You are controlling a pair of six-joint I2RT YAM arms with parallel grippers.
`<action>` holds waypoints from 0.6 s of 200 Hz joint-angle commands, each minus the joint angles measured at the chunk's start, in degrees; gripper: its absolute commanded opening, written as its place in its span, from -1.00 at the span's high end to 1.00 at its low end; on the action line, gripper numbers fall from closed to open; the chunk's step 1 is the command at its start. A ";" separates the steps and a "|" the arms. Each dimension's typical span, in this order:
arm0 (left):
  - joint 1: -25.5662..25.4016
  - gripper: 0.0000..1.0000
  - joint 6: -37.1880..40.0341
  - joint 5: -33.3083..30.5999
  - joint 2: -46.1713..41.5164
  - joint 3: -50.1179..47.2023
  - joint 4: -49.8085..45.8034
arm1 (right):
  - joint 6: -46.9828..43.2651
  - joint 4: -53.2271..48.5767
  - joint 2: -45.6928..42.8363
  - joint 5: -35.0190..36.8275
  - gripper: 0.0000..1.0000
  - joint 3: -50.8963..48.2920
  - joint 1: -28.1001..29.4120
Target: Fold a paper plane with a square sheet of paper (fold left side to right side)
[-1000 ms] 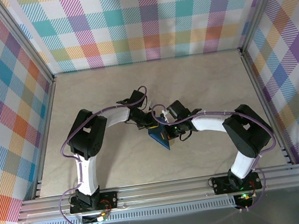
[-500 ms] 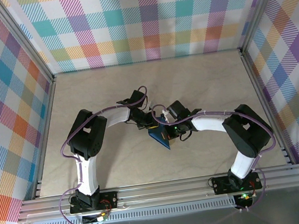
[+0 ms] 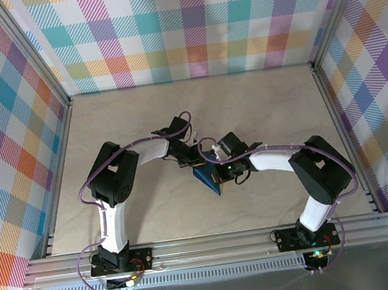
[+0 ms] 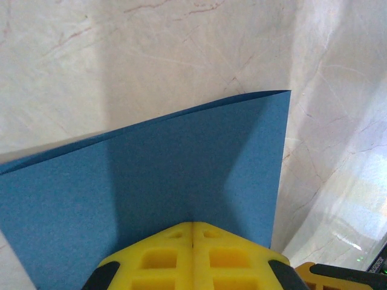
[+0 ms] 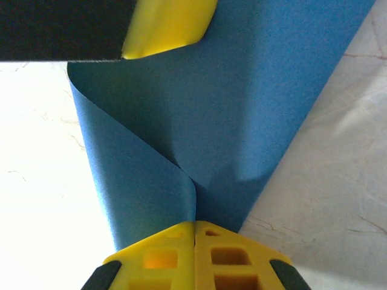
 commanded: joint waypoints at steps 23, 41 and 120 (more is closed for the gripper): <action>-0.95 1.00 -0.29 -5.70 2.59 -1.91 -6.05 | -0.41 -0.08 -0.53 0.83 1.00 1.06 -0.32; -0.95 1.00 -0.28 -5.72 2.56 -1.87 -6.05 | -0.48 -0.47 -0.53 1.49 1.00 1.30 -0.30; -1.04 1.00 -0.13 -5.72 2.69 -1.58 -6.22 | -0.69 -0.86 -0.42 1.63 1.00 2.24 -0.32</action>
